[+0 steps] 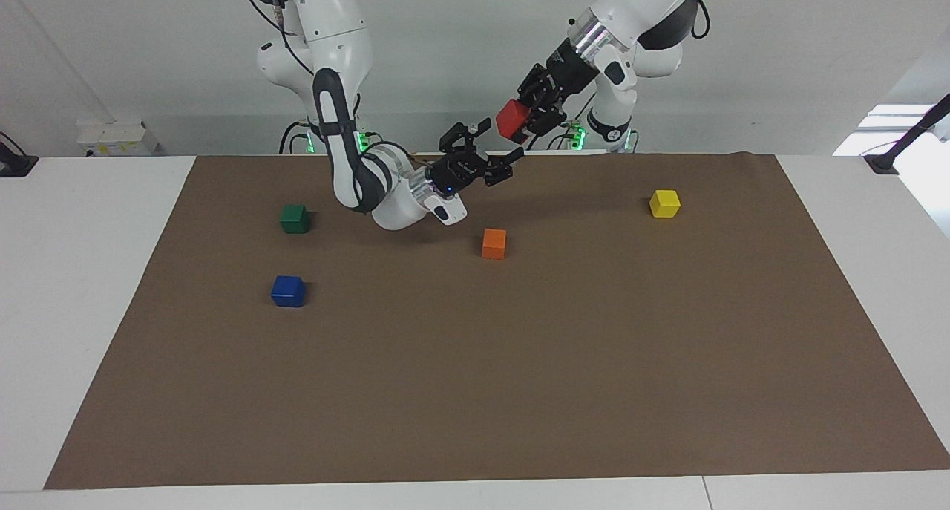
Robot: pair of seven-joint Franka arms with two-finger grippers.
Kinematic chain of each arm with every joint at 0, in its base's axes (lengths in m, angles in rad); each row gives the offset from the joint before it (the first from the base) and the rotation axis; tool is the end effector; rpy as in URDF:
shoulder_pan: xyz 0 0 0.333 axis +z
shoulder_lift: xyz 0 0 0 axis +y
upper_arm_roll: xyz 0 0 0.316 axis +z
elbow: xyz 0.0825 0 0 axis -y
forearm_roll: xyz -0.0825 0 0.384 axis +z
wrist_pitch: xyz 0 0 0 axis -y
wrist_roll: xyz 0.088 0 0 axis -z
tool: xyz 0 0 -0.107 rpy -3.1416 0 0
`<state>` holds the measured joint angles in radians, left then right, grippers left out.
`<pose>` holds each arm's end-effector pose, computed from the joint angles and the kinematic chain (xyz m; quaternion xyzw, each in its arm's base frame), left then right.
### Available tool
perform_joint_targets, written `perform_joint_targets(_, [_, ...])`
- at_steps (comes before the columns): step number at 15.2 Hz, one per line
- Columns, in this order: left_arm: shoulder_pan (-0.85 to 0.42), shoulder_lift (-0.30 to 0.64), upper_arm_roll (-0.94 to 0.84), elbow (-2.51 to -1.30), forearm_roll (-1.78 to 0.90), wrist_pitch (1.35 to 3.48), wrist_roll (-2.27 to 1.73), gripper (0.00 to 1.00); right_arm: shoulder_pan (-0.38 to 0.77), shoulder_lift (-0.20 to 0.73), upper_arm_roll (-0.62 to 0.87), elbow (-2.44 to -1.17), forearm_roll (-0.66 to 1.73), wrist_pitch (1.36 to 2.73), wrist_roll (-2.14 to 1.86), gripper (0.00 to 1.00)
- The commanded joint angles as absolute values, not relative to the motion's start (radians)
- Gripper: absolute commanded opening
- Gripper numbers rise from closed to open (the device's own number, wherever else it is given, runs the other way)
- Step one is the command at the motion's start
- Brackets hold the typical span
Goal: Transfer red block to right arm and stack on blue block
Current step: 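Close the right gripper on the red block held by the left gripper, then open the left gripper to release the red block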
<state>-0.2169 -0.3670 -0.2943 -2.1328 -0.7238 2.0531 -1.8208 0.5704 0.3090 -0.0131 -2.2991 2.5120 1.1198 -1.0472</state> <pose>0.3911 -0.2810 0.5877 0.6725 0.6702 -0.2067 0.2364 0.4257 0.3592 0.3473 -0.3574 0.0261 -0.0174 0.9334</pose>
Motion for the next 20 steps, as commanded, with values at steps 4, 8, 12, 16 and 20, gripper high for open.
perform_joint_targets(4, [-0.239,-0.397,-0.285,-2.168,-0.738,2.085,-1.833,0.00,0.565,0.318,0.000,-2.290,2.539,1.108,-1.043,0.99])
perform_joint_targets(8, [-0.238,-0.397,-0.284,-2.168,-0.738,2.082,-1.833,0.00,0.571,0.314,0.000,-2.292,2.540,1.109,-1.041,0.00])
perform_joint_targets(12, [-0.238,-0.397,-0.284,-2.168,-0.738,2.077,-1.832,0.00,0.580,0.310,0.000,-2.295,2.540,1.117,-1.039,0.00])
perform_joint_targets(16, [-0.236,-0.396,-0.284,-2.164,-0.735,2.071,-1.832,1.00,0.577,0.307,0.000,-2.292,2.540,1.114,-1.039,0.00])
perform_joint_targets(20, [-0.219,-0.397,-0.272,-2.157,-0.730,2.039,-1.804,1.00,0.575,0.307,0.000,-2.290,2.540,1.115,-1.037,0.00])
